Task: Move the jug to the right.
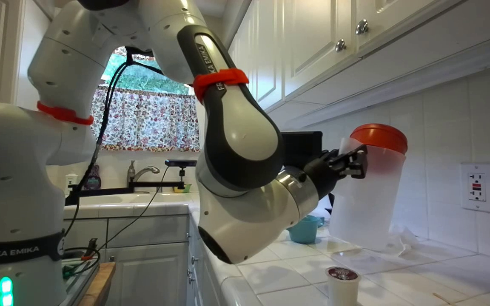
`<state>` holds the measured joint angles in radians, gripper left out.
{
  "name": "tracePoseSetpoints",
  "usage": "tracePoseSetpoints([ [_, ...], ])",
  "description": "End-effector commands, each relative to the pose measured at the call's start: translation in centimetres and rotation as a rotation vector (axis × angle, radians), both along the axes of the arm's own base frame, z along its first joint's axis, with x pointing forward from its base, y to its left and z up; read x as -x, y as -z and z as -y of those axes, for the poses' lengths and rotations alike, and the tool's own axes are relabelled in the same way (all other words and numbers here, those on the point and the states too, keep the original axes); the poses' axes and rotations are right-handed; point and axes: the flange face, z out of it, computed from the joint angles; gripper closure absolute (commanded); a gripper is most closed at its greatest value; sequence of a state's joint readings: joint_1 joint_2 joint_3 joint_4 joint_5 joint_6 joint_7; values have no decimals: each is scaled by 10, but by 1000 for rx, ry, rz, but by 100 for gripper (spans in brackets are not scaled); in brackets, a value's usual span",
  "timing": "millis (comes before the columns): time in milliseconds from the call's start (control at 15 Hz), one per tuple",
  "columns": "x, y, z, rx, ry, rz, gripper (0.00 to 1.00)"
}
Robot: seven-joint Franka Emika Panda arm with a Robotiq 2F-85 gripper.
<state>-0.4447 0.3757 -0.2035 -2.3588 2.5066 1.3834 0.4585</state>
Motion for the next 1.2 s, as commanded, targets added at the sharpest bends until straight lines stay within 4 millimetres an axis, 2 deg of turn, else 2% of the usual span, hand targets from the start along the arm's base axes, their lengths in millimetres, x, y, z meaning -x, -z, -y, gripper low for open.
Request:
tracePoseSetpoints([
  [0,-6,-3,-5,32,-47,108,91],
  [200,-13,-3,-14,49,-96,198,91],
  [533,-23,14,-23,89,-148,288,91],
  [867,-25,30,-22,87,-131,289,91],
  [1133,-22,26,-18,99,-113,258,91],
])
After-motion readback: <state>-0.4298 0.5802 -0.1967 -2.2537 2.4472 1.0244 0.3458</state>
